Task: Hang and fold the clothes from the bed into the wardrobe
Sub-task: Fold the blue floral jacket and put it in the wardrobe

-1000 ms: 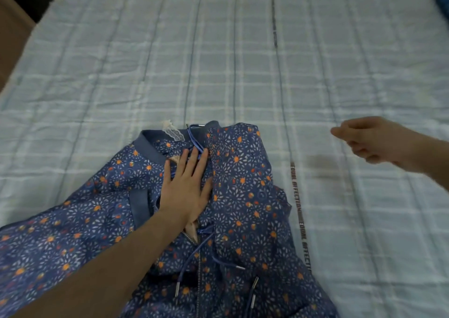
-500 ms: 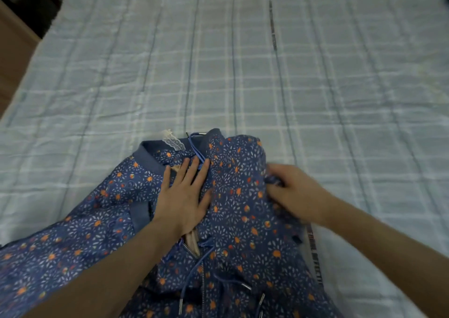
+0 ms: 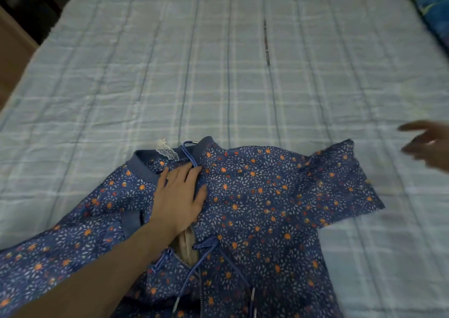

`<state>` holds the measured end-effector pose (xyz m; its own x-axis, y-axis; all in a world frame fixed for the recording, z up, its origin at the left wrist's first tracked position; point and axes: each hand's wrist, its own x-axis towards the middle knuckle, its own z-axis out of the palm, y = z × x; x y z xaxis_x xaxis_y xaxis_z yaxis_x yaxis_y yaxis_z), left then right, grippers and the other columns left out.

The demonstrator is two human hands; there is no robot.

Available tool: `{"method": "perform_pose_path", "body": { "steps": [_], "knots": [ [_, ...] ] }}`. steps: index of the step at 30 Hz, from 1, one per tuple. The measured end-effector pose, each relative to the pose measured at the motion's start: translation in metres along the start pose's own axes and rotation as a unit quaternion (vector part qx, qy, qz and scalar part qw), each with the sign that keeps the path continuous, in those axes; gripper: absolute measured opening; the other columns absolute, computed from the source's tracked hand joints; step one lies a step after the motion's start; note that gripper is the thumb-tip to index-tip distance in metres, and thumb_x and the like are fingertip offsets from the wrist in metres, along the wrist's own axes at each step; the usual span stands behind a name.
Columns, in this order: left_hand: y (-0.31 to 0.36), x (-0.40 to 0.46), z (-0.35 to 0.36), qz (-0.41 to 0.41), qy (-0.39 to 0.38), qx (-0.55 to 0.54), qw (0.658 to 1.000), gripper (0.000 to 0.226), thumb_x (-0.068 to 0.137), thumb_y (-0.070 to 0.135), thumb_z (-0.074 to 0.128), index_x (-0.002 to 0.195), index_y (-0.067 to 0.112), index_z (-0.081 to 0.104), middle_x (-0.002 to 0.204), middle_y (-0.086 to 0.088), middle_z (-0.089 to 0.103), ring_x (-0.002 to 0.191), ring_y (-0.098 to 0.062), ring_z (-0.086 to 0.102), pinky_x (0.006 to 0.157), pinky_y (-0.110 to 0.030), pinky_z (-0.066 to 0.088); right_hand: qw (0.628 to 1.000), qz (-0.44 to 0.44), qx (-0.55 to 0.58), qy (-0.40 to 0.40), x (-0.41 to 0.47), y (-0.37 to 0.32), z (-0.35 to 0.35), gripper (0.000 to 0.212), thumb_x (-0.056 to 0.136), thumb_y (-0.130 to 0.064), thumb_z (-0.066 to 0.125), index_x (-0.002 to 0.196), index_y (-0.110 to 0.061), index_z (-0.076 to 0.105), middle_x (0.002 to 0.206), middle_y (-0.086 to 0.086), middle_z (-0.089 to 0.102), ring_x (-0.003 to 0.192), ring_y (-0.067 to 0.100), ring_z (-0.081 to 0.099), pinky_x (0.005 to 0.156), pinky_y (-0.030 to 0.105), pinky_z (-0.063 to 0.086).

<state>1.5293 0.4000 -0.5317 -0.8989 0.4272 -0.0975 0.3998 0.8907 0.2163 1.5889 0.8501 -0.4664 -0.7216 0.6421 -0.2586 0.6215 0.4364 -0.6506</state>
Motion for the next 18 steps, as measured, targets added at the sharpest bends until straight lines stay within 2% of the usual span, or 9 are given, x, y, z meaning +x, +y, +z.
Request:
{"method": "perform_pose_path", "body": {
  "steps": [1,3,6,8,10,12,14,15,18],
  "knots": [
    [-0.001,0.003,-0.001,-0.001,0.03,-0.032,0.999,0.049,0.094,0.048,0.027,0.126,0.024,0.056,0.127,0.002,0.058,0.121,-0.022,0.05,0.112,-0.04,0.025,0.998,0.043,-0.006,-0.051,0.0,0.002,0.004,0.031,0.091,-0.015,0.066,0.121,-0.019,0.06,0.106,0.019,0.065,0.068,0.033,0.054,0.061,0.032,0.044],
    [-0.003,0.005,-0.004,-0.009,0.057,-0.075,0.995,0.028,0.091,0.043,0.036,0.094,0.028,0.061,0.087,0.011,0.06,0.089,-0.018,0.056,0.098,-0.036,0.031,0.994,0.087,0.055,-0.04,-0.028,-0.02,0.019,0.028,0.098,-0.012,0.054,0.125,-0.015,0.062,0.118,0.018,0.061,0.082,0.027,0.053,0.071,0.033,0.042],
    [-0.004,0.001,-0.01,-0.007,0.063,-0.089,0.994,0.026,0.095,0.046,0.039,0.084,0.028,0.054,0.064,0.014,0.049,0.066,-0.011,0.048,0.086,-0.035,0.035,0.967,0.177,0.177,-0.052,-0.042,-0.027,0.056,0.016,0.088,-0.018,0.062,0.082,-0.018,0.076,0.101,0.019,0.067,0.075,0.026,0.06,0.081,0.041,0.05],
    [-0.007,0.003,-0.013,-0.021,0.06,-0.14,0.988,0.017,0.099,0.037,0.046,0.091,0.022,0.048,0.074,0.008,0.052,0.066,-0.013,0.05,0.077,-0.037,0.037,0.969,0.16,0.154,-0.106,-0.05,-0.028,0.068,0.008,0.087,-0.004,0.064,0.089,-0.006,0.072,0.098,0.019,0.066,0.074,0.028,0.06,0.086,0.05,0.052],
    [-0.007,0.011,-0.018,-0.063,0.048,-0.163,0.984,0.018,0.098,0.036,0.05,0.101,0.019,0.046,0.094,0.004,0.054,0.08,-0.016,0.055,0.082,-0.041,0.04,0.972,0.091,0.055,-0.208,-0.057,-0.04,0.066,0.023,0.09,0.007,0.058,0.11,-0.002,0.064,0.088,0.014,0.067,0.067,0.024,0.06,0.065,0.037,0.055],
    [-0.005,0.022,-0.022,-0.092,0.0,-0.131,0.987,0.033,0.093,0.045,0.055,0.115,0.023,0.047,0.106,0.007,0.056,0.096,-0.014,0.056,0.095,-0.041,0.034,0.935,0.061,0.002,-0.35,-0.061,-0.058,0.054,0.037,0.089,0.006,0.059,0.117,-0.019,0.061,0.086,0.009,0.071,0.064,0.025,0.067,0.05,0.028,0.053],
    [0.001,0.033,-0.023,-0.08,-0.048,-0.075,0.993,0.049,0.086,0.054,0.06,0.125,0.026,0.048,0.112,0.01,0.056,0.108,-0.014,0.053,0.101,-0.041,0.027,0.885,0.087,-0.022,-0.458,-0.061,-0.068,0.041,0.056,0.084,0.0,0.07,0.12,-0.04,0.056,0.102,0.005,0.07,0.08,0.028,0.071,0.061,0.033,0.056],
    [0.005,0.038,-0.024,-0.078,-0.072,-0.06,0.993,0.054,0.083,0.055,0.062,0.127,0.027,0.048,0.115,0.009,0.055,0.111,-0.015,0.052,0.102,-0.042,0.025,0.866,0.092,-0.049,-0.489,-0.062,-0.069,0.04,0.062,0.078,-0.005,0.076,0.117,-0.048,0.054,0.103,0.006,0.067,0.078,0.029,0.067,0.059,0.032,0.052],
    [0.009,0.05,-0.023,-0.117,-0.123,-0.098,0.981,0.042,0.078,0.044,0.073,0.111,0.03,0.051,0.113,0.005,0.05,0.11,-0.019,0.05,0.1,-0.045,0.031,0.82,0.058,-0.193,-0.536,-0.076,-0.071,0.041,0.049,0.064,-0.022,0.075,0.108,-0.039,0.065,0.076,0.008,0.06,0.056,0.018,0.05,0.053,0.024,0.037]
  ]
}}
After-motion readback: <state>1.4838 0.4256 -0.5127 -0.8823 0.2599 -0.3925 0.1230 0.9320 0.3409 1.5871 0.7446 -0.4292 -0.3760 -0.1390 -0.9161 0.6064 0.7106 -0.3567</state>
